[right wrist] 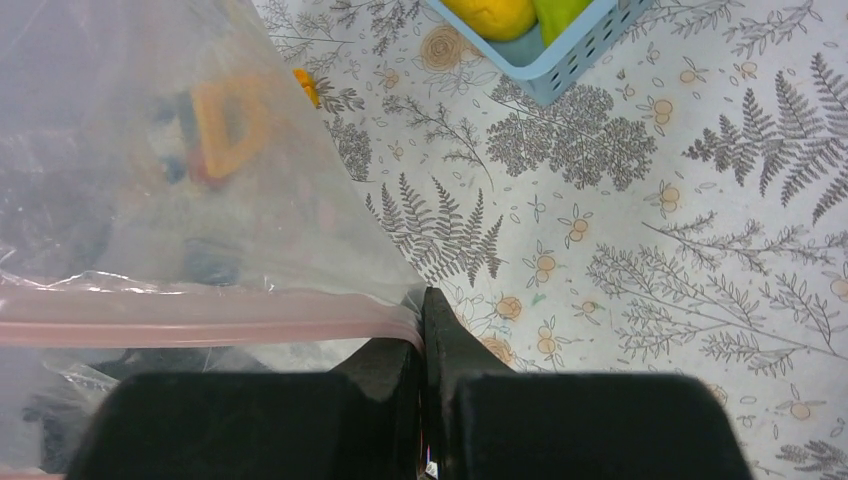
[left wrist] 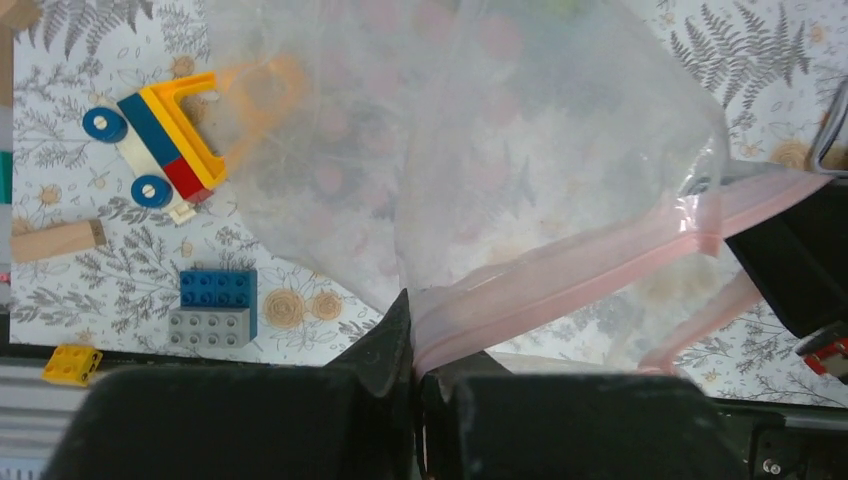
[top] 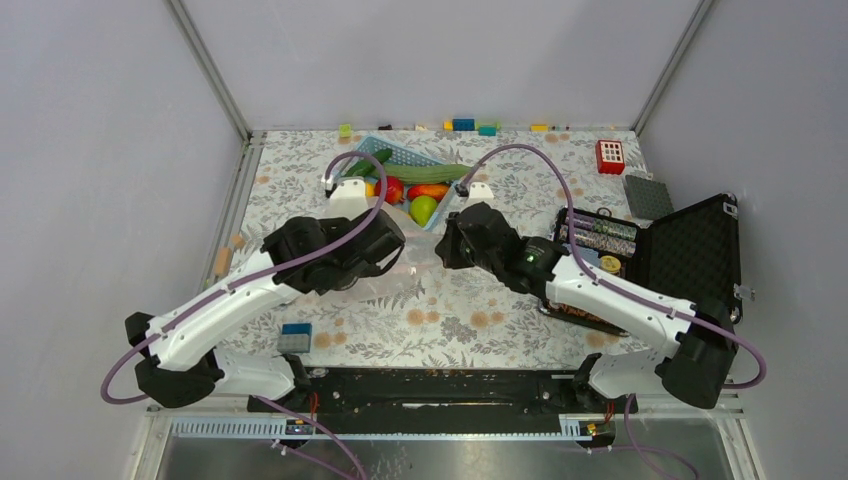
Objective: Place the food in the zip-top bag and seal the zipper
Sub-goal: Open the zipper of the food storage bag.
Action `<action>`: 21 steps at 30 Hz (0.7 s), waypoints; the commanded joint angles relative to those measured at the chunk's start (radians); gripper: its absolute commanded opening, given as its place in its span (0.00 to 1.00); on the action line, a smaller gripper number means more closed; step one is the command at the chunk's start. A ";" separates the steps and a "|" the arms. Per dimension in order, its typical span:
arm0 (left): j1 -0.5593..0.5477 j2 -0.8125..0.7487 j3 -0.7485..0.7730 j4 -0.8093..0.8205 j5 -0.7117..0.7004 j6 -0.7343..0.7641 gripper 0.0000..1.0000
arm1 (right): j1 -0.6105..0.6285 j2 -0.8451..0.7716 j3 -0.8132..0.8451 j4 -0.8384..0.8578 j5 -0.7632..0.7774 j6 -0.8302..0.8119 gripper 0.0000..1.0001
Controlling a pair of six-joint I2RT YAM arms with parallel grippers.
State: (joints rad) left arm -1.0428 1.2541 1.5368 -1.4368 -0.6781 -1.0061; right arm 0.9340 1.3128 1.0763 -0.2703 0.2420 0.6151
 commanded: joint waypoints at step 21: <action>0.294 0.025 -0.184 0.465 0.302 0.265 0.00 | -0.088 -0.238 -0.167 0.260 -0.176 -0.280 1.00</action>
State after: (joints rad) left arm -0.7811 1.2953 1.3491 -1.0435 -0.4187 -0.7551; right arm 0.8616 1.1522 0.9375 -0.0727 -0.0334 0.3820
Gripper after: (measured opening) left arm 0.009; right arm 0.987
